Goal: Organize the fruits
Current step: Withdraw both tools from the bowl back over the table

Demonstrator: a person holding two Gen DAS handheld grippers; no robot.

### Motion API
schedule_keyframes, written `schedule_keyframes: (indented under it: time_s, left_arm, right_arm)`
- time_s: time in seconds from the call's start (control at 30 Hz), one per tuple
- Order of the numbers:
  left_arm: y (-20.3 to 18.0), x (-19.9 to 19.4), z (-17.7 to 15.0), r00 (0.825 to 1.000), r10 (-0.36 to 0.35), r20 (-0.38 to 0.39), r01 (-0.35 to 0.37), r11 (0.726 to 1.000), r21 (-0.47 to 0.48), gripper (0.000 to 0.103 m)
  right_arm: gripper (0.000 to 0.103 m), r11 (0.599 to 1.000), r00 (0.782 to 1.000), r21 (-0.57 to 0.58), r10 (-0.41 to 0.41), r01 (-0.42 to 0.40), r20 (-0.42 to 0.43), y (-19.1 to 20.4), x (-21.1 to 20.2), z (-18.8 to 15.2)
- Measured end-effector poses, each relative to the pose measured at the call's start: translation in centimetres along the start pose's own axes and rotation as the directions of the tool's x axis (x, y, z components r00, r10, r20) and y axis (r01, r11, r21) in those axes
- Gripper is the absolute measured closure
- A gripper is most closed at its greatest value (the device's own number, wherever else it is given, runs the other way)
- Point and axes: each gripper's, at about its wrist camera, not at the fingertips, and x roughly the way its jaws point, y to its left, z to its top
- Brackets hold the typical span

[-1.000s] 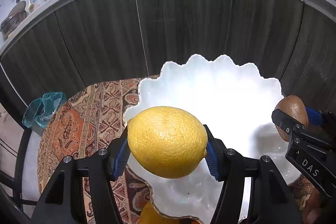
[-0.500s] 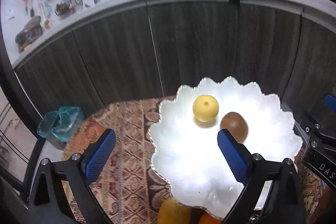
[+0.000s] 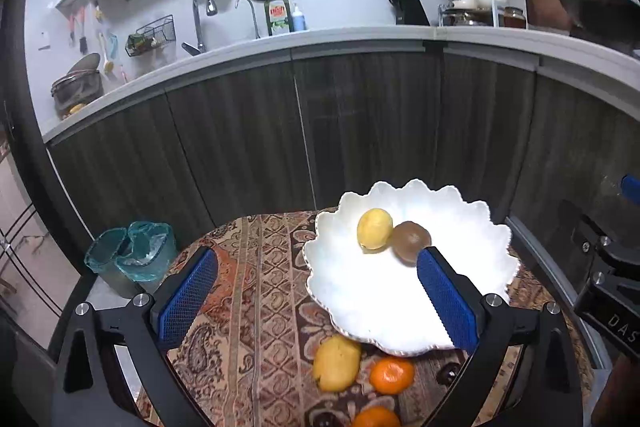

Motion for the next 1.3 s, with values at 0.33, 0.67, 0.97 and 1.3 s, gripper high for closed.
schedule_keyframes:
  time_s: [0.33,0.67,0.97,1.3]
  left_arm:
    - [0.0,-4.3,-3.0,1.000,-0.007,0.015,0.007,1.000,-0.016,0.002]
    - [-0.7,-5.8,-7.0,1.000,-0.015,-0.021,0.014,1.000,-0.015,0.002]
    - [-1.8,-5.5,-10.2,0.997,-0.016,-0.075,0.017,1.000,0.003,0.010]
    - [-3.3,-5.3,-14.1,0.989,-0.053,-0.142,0.057,0.998,0.020,0.012]
  right_arm:
    - [0.009,0.999,0.999,0.013,0.033,-0.032,-0.014,-0.7,-4.2,-2.3]
    - [0.009,0.998,0.996,0.020,0.053,-0.051,-0.075,-1.3,-5.8,-5.9]
    - [0.009,0.998,0.987,0.027,0.063,-0.060,-0.145,-1.7,-5.6,-9.4]
    - [0.009,0.998,0.978,0.041,0.059,-0.051,-0.201,-2.7,-5.5,-12.3]
